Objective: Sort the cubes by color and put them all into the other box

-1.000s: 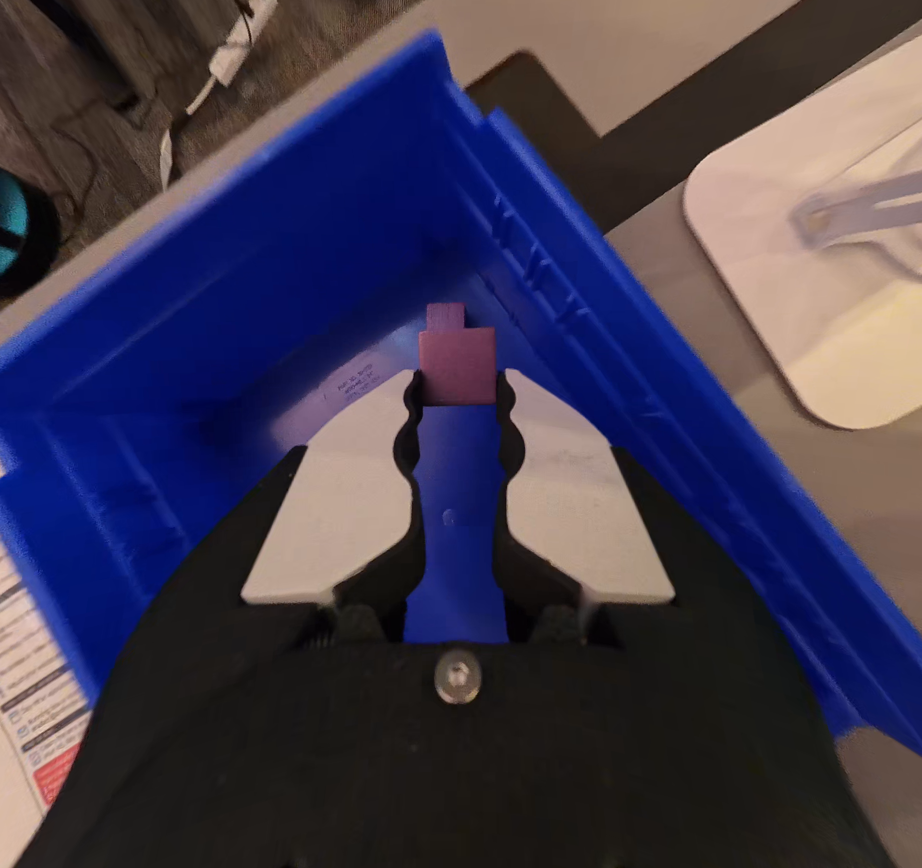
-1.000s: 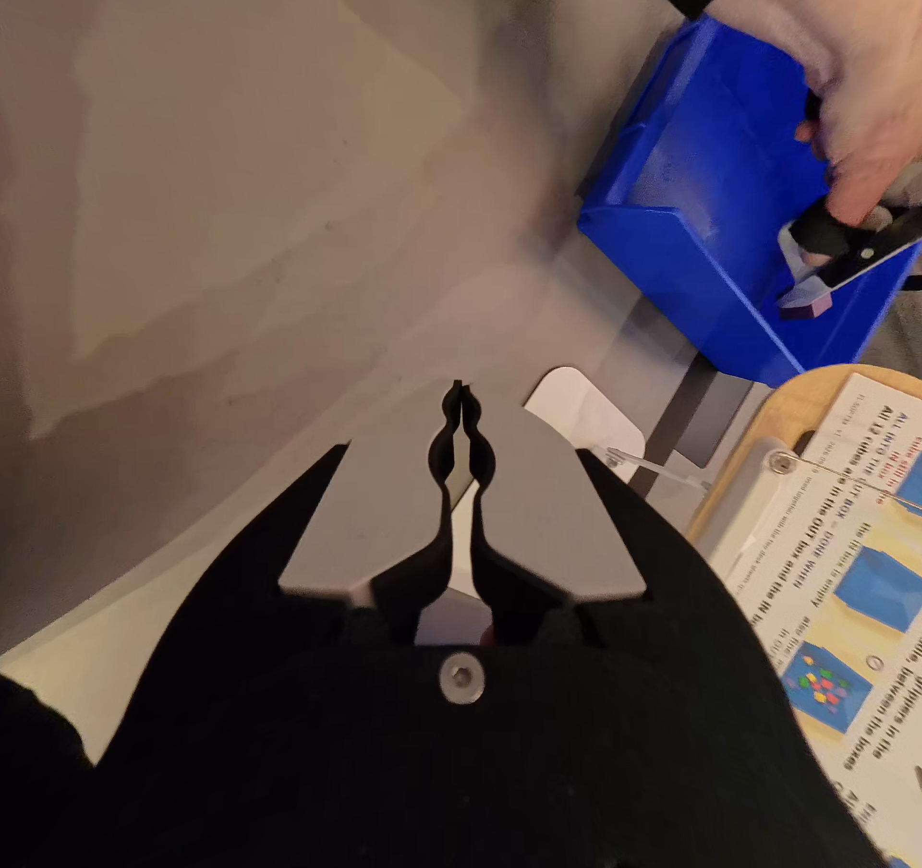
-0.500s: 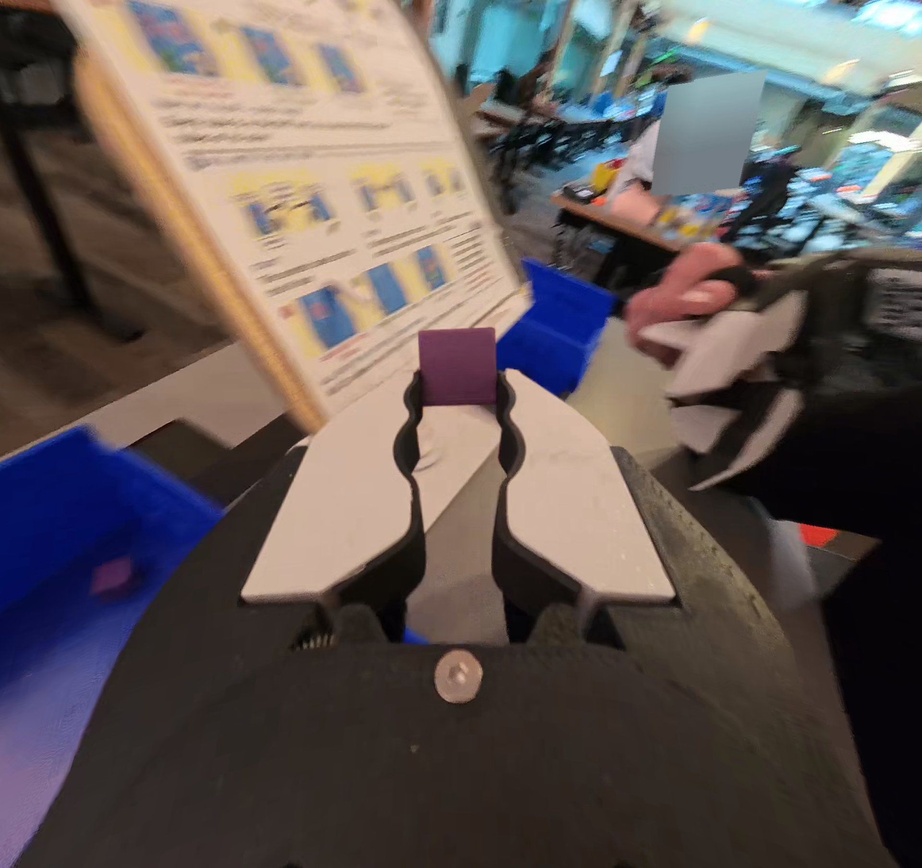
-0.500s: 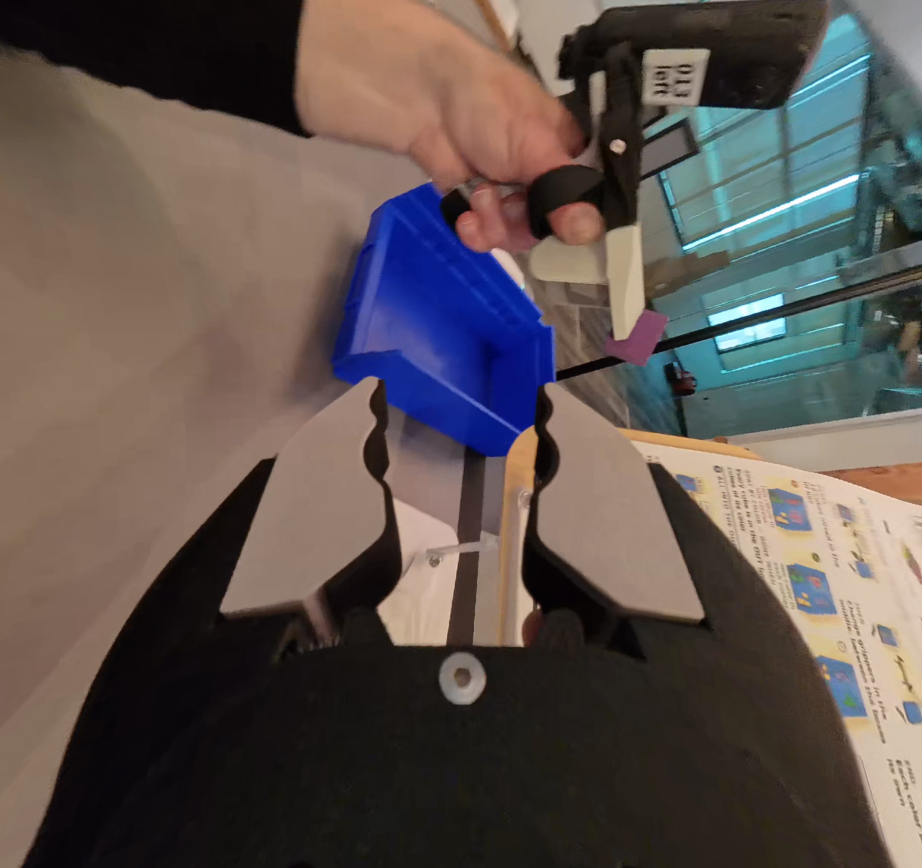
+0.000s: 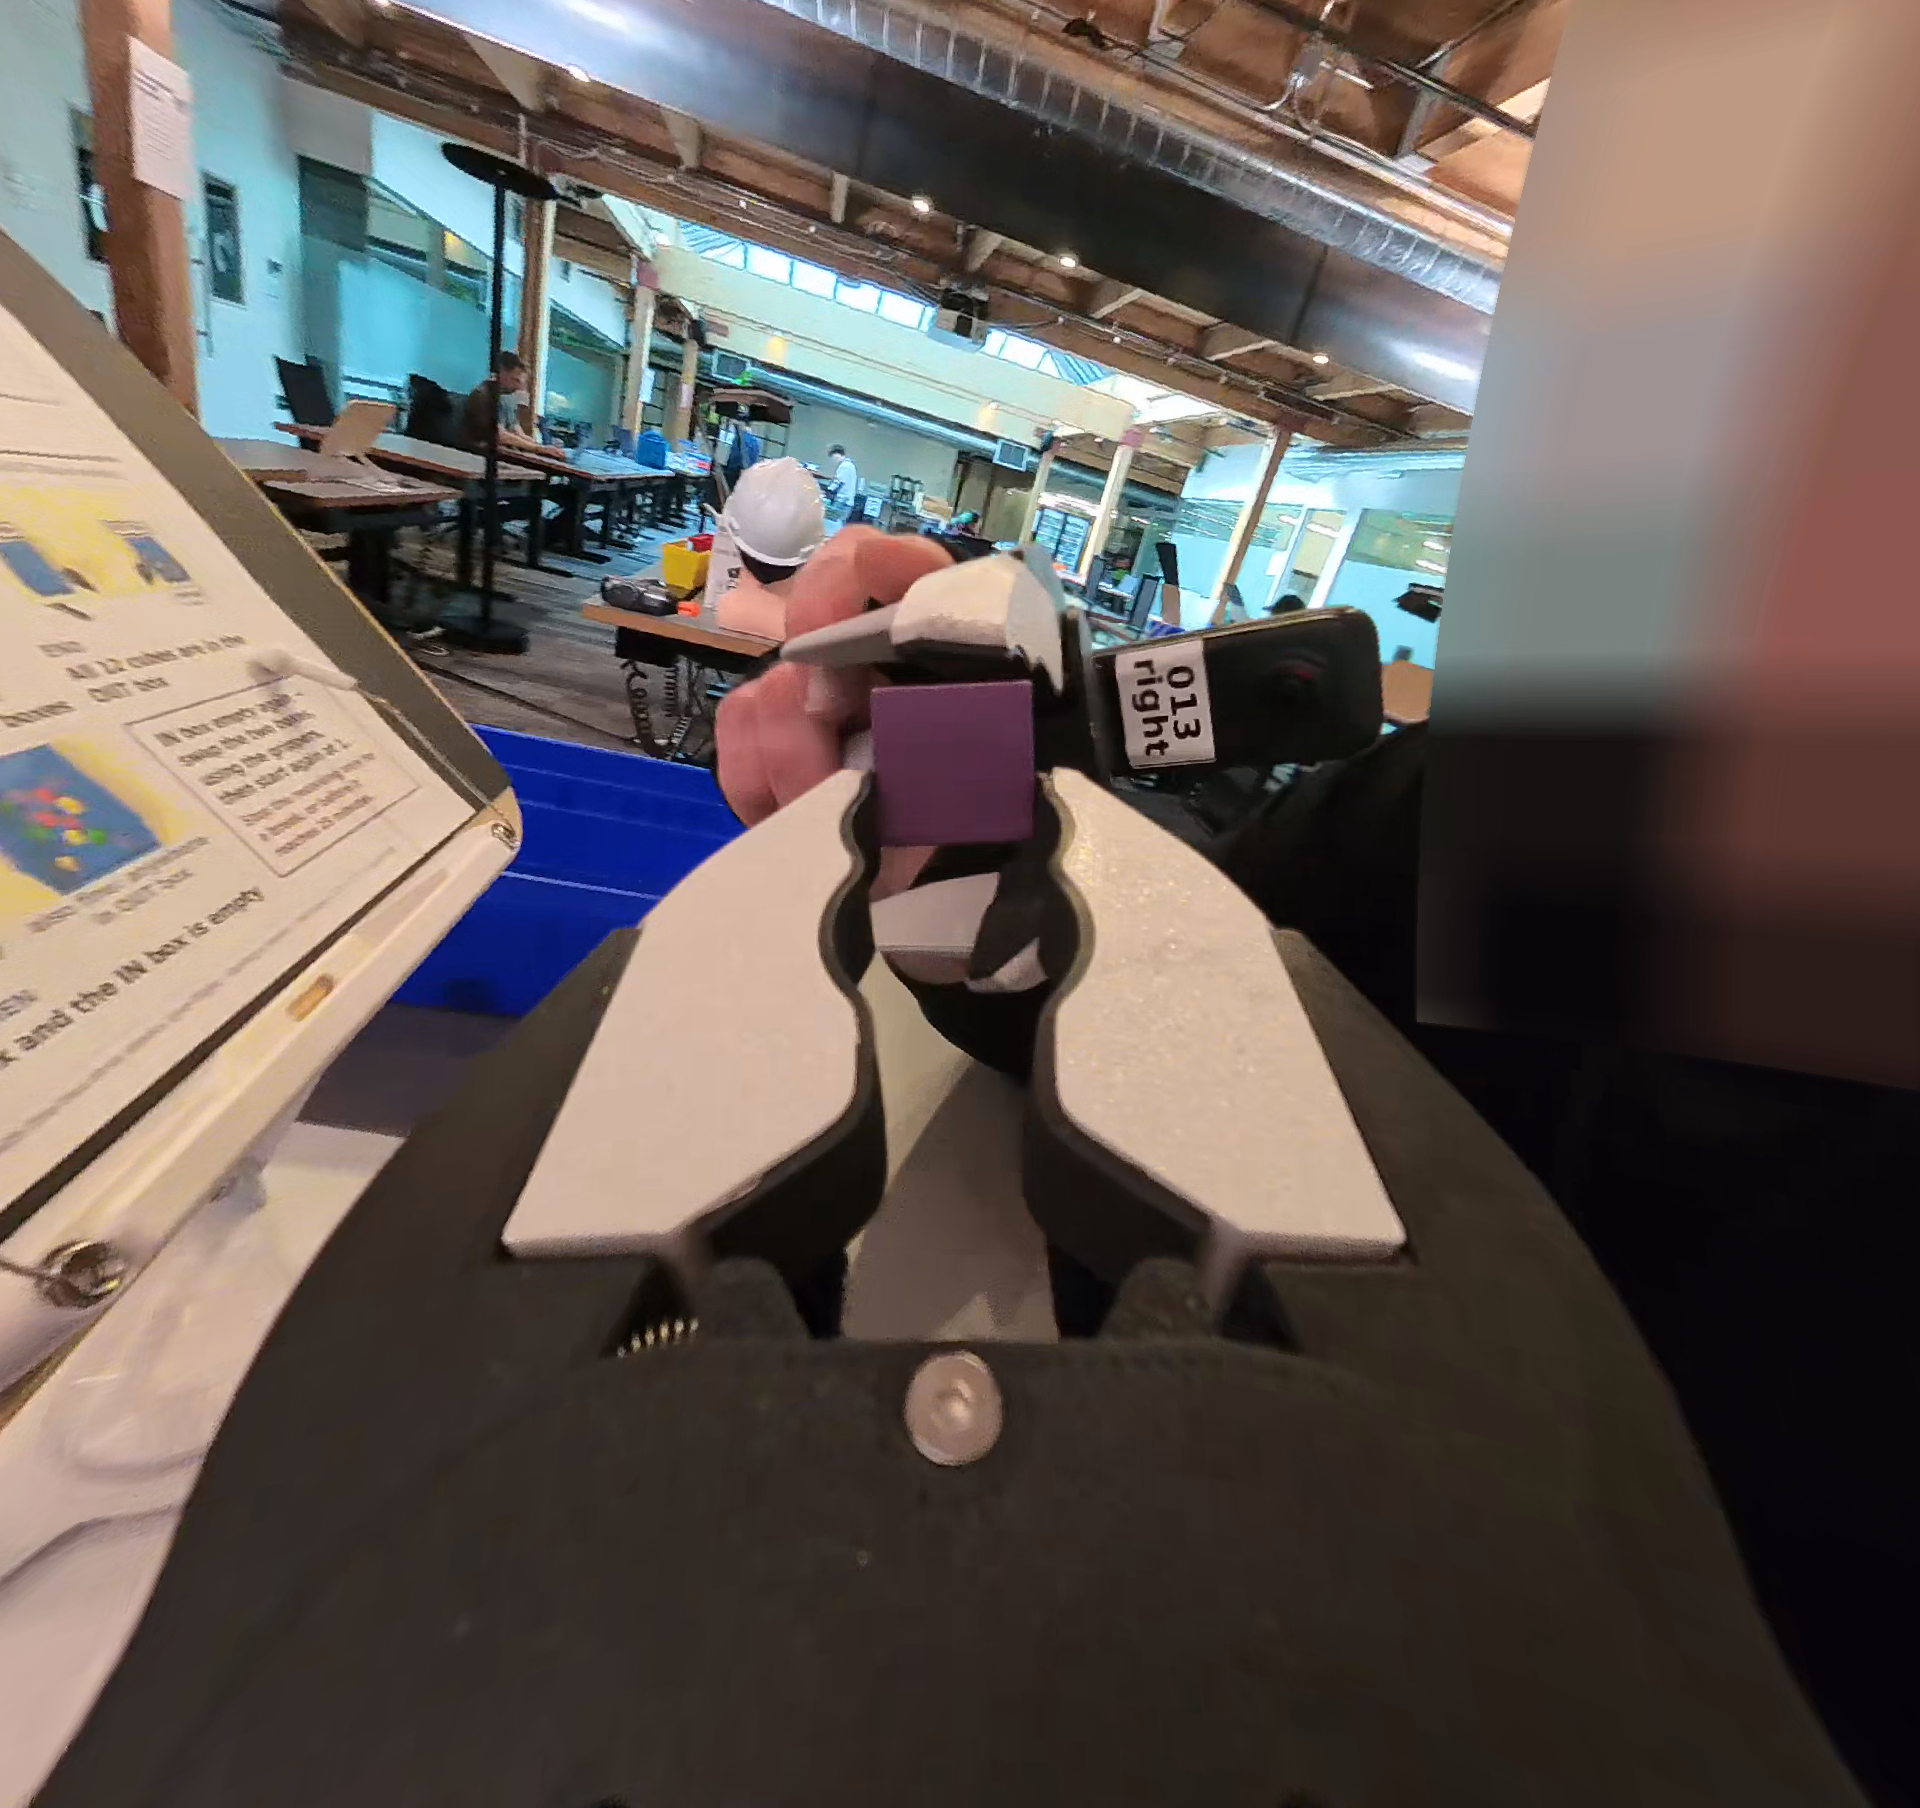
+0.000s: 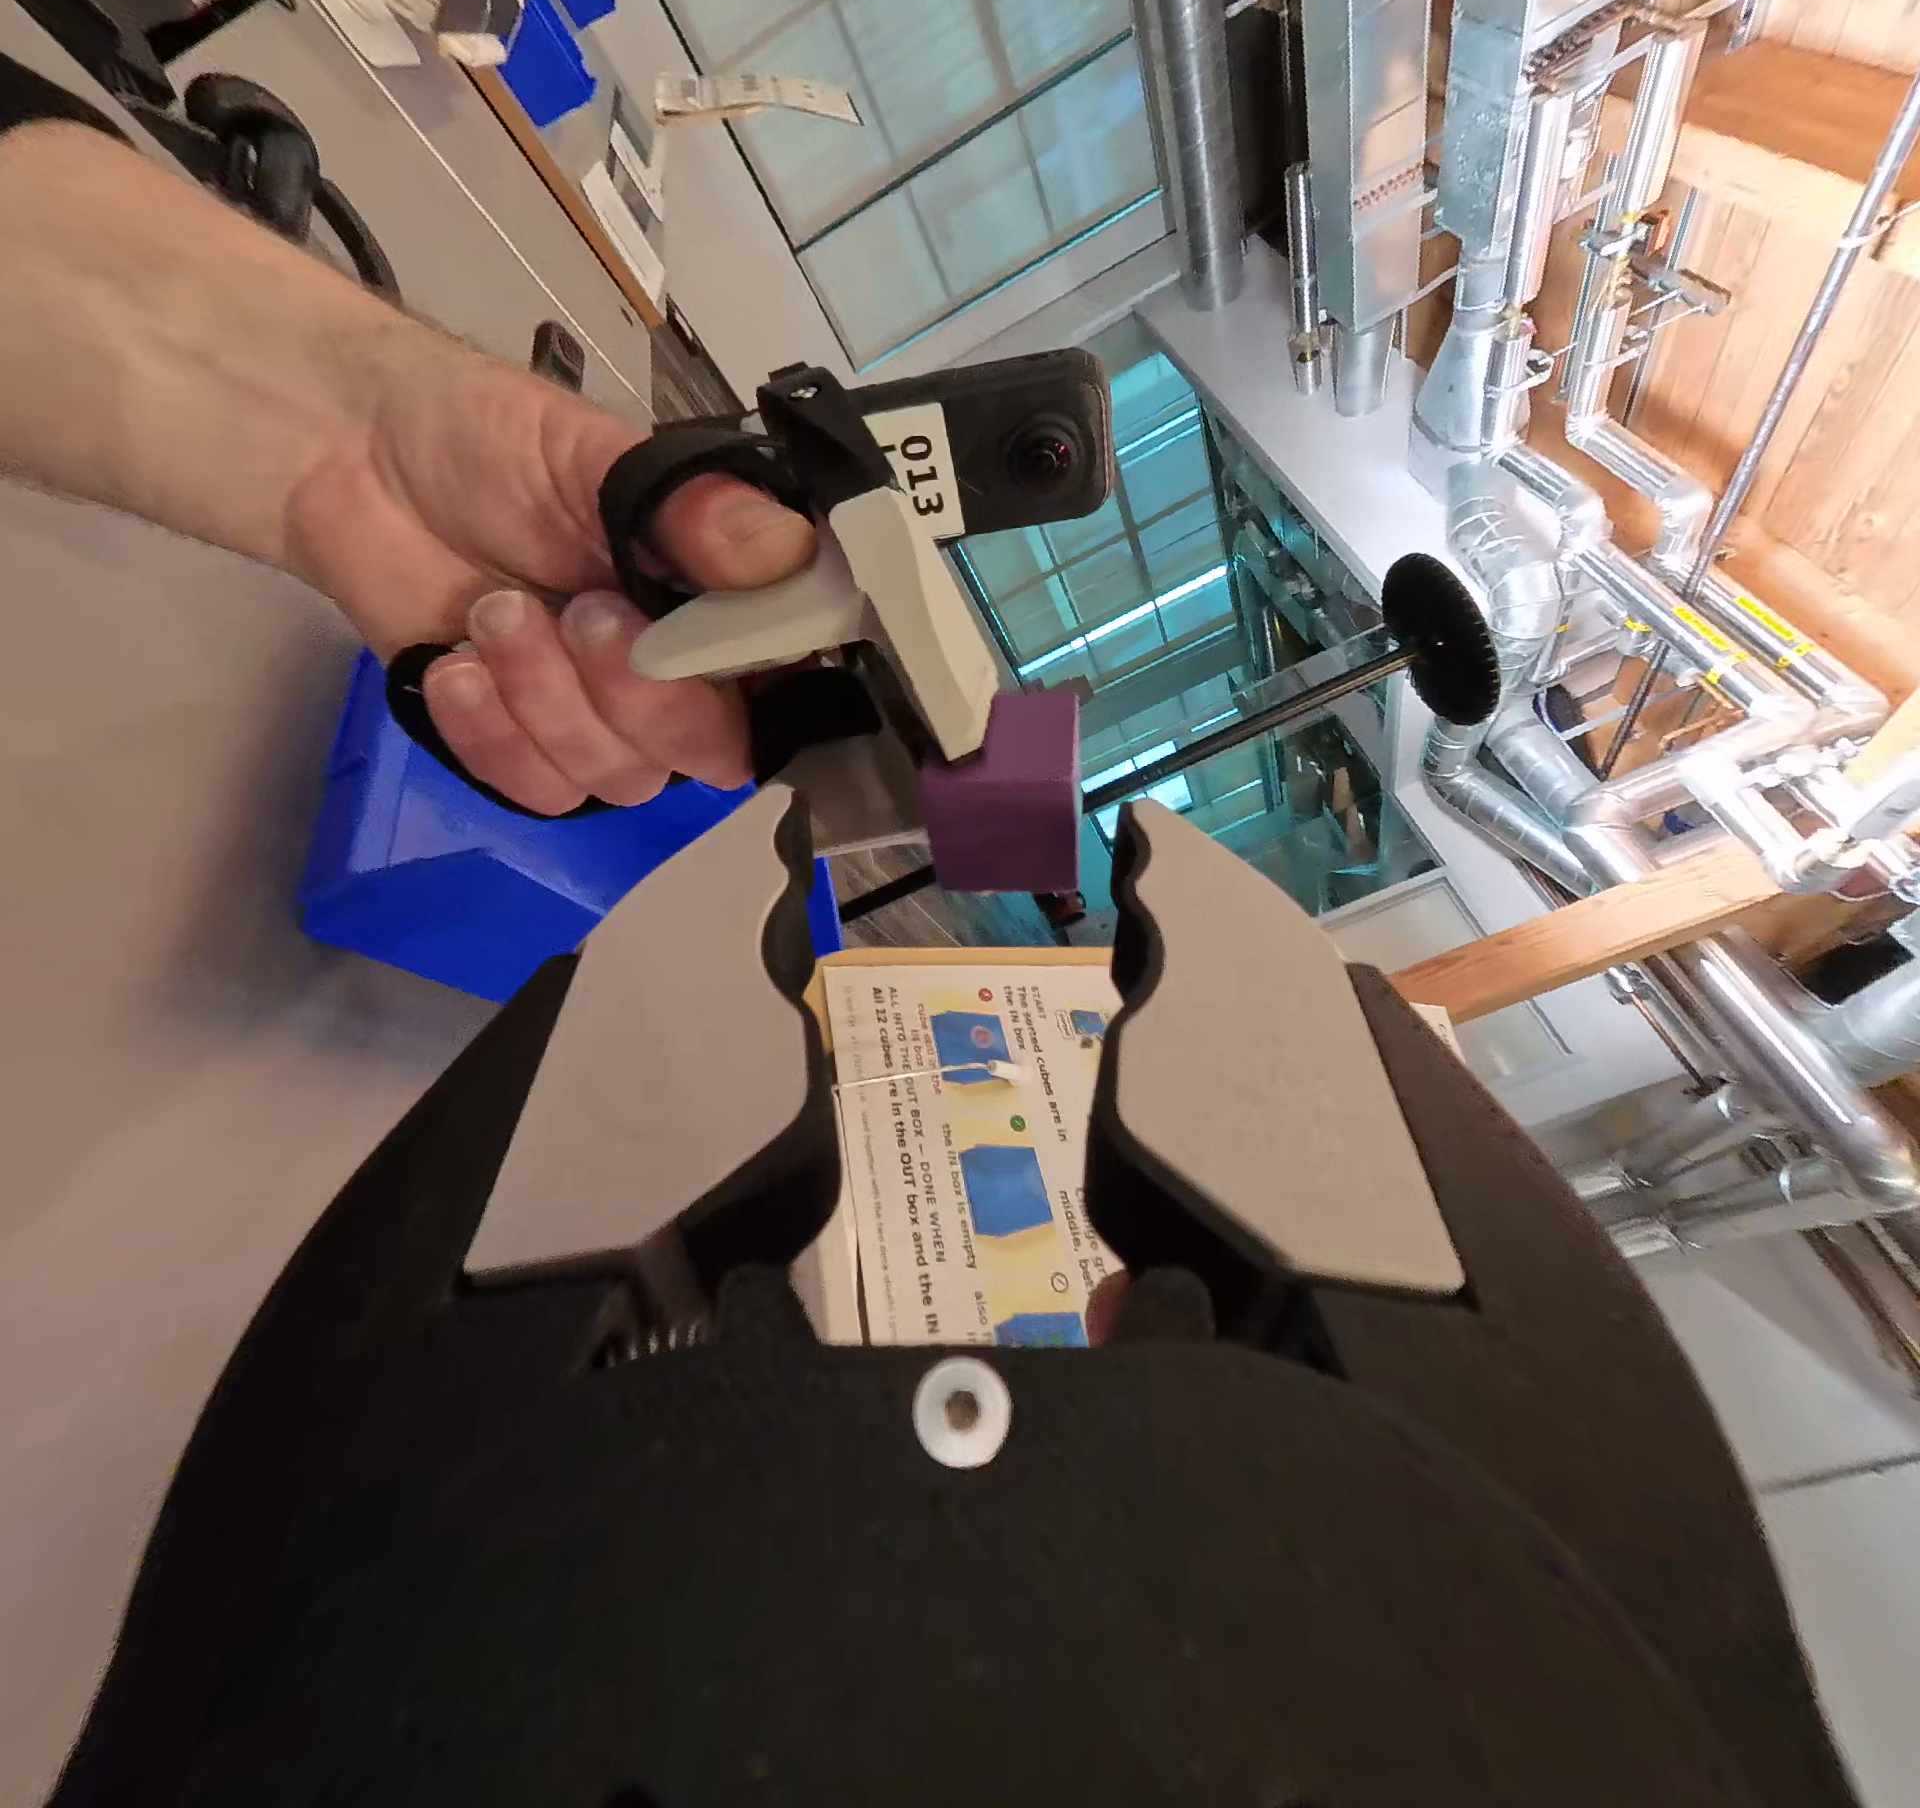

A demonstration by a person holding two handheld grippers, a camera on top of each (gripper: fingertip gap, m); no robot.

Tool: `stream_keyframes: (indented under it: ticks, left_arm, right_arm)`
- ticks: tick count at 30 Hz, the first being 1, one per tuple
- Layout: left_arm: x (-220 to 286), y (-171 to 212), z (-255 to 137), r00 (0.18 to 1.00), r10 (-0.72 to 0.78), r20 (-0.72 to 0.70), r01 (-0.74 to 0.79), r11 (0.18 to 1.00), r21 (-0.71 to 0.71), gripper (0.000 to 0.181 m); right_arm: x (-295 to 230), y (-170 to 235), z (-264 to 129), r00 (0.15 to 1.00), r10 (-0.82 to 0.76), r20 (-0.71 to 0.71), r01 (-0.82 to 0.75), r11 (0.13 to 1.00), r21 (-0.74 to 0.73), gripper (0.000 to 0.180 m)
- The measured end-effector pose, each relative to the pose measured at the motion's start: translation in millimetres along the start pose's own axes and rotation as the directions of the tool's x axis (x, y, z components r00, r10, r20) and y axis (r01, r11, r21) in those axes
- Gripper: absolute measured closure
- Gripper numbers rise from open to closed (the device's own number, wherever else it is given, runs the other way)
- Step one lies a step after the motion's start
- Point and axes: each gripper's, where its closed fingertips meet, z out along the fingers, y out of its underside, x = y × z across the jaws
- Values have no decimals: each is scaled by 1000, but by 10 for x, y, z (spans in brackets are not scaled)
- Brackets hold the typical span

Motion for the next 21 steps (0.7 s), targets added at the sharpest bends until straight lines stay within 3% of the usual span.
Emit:
stream_keyframes:
  ticks: [9,21]
  left_arm:
    - [-31,75,26,998,-41,-49,41,999,11,153]
    - [19,117,83,993,-63,-97,64,998,5,153]
  right_arm:
    - [-7,69,1,998,-63,-28,63,998,-22,147]
    - [10,75,-4,993,-103,-61,101,994,-36,151]
